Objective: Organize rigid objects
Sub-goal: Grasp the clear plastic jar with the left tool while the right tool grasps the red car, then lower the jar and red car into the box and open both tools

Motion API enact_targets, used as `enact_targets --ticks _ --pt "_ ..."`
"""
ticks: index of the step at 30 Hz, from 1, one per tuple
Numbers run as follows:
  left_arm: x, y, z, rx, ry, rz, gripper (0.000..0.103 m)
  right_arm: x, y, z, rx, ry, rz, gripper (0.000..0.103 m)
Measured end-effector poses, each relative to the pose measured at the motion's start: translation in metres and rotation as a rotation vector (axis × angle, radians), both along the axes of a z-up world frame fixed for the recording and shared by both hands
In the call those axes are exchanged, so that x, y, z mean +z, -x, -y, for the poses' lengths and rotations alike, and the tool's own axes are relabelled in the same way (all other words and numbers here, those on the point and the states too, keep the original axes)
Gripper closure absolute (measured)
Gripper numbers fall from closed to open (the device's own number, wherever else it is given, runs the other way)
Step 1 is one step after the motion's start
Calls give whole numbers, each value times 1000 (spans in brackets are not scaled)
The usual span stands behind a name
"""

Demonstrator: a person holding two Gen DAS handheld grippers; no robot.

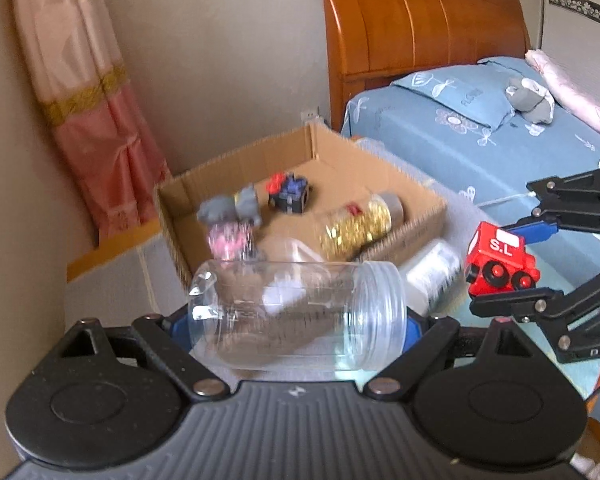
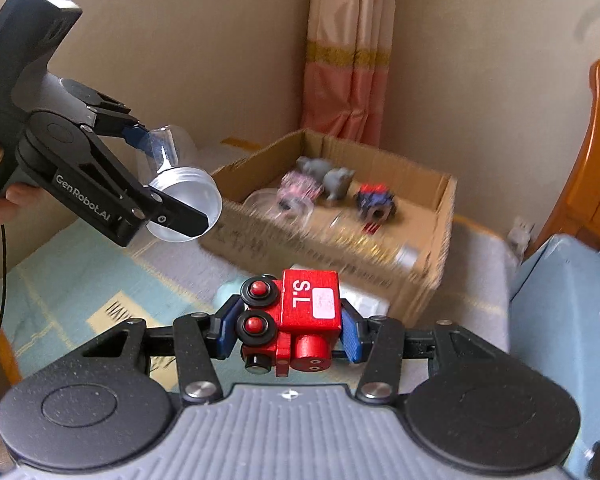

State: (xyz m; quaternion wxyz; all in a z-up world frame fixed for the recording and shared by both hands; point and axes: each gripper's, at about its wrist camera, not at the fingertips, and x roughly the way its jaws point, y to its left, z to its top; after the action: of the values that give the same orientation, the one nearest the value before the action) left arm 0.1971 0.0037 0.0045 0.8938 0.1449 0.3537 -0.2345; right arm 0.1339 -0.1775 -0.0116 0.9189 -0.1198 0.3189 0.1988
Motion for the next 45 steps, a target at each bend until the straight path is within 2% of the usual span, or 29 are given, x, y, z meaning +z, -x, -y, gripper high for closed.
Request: enact_targets --ticks 5,16,19,27,33,39,41,42,43,45 --pt "4 -40 14 25 29 -14 13 12 -23 8 -11 19 34 48" --pt "-9 -125 45 109 144 -117 13 29 -73 28 -61 22 54 48" --pt "-11 -136 54 120 158 -131 7 30 -80 28 -66 27 51 48" --pt "-15 -131 49 136 121 -119 6 24 -96 27 -66 35 33 48" --pt "-10 -121 32 158 86 -93 6 19 -122 29 -100 32 22 48" --pt "-6 -113 17 170 85 -78 6 13 -156 29 -147 26 -1 48" --pt "-6 -111 14 174 83 -78 6 12 -160 28 -169 33 19 35" --pt "-6 -110 12 174 83 -79 6 11 -160 27 -180 39 30 19" --pt "-7 -109 11 174 84 -80 6 11 -159 27 -185 40 41 13" --pt "-7 -106 10 174 84 -83 6 11 -155 27 -184 34 35 12"
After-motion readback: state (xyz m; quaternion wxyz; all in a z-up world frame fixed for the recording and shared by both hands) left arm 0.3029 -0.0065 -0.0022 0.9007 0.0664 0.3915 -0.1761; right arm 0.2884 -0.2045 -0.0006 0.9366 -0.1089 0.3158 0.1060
